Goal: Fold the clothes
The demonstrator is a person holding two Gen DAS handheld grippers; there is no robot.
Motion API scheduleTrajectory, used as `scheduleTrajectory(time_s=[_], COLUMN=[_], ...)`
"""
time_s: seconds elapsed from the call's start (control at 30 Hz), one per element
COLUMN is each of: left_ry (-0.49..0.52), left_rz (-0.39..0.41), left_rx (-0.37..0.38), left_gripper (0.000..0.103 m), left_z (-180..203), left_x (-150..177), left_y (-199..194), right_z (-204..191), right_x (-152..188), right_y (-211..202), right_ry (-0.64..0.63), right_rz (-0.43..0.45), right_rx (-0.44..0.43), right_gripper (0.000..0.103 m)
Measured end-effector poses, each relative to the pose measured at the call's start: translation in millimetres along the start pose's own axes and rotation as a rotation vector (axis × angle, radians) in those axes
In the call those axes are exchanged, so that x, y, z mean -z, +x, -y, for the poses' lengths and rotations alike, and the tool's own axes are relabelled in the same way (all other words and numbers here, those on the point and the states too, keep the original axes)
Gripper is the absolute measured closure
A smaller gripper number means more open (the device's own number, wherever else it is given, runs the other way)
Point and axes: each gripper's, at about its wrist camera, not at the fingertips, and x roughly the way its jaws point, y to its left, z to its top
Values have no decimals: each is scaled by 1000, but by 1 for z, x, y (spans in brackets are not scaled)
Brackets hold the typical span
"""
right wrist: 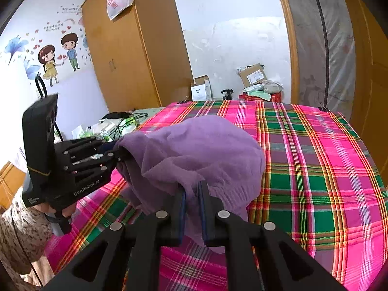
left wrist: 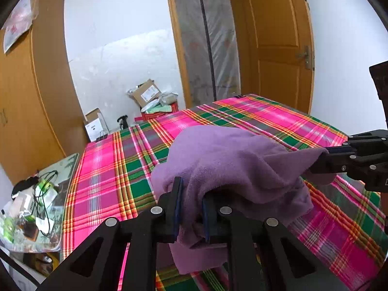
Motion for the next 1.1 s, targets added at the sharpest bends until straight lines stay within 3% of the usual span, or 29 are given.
scheduleTrajectory(time_s=[0.13, 0.33, 0.4, 0.43, 0.47, 0.8, 1.1], left_ry=[24, 58, 41, 26, 13, -80, -165], left_rz=[11, -2, 8, 14, 19, 28, 11], left_rx=[1, -11, 0, 6, 8, -40, -102], left_gripper=[75, 68, 72, 84, 89, 95, 98], left_z=[4, 13, 11, 9, 7, -21, -51], left_x=[-1, -4, -3, -4, -5, -6, 15], left_y=[-3, 8, 6, 5, 4, -6, -20], right_z=[4, 3, 3, 4, 4, -23, -64], right_x=[6, 10, 6, 3, 0, -35, -60], right_y=[7, 9, 7, 7, 7, 12, 33], right_ry=[13, 0, -2, 4, 6, -48, -74], right_rz=[-31, -41, -23, -13, -6, 91, 141], right_rx=[-1, 7, 17, 18, 16, -34, -185], right_gripper=[92, 92, 92, 93, 93, 94, 94])
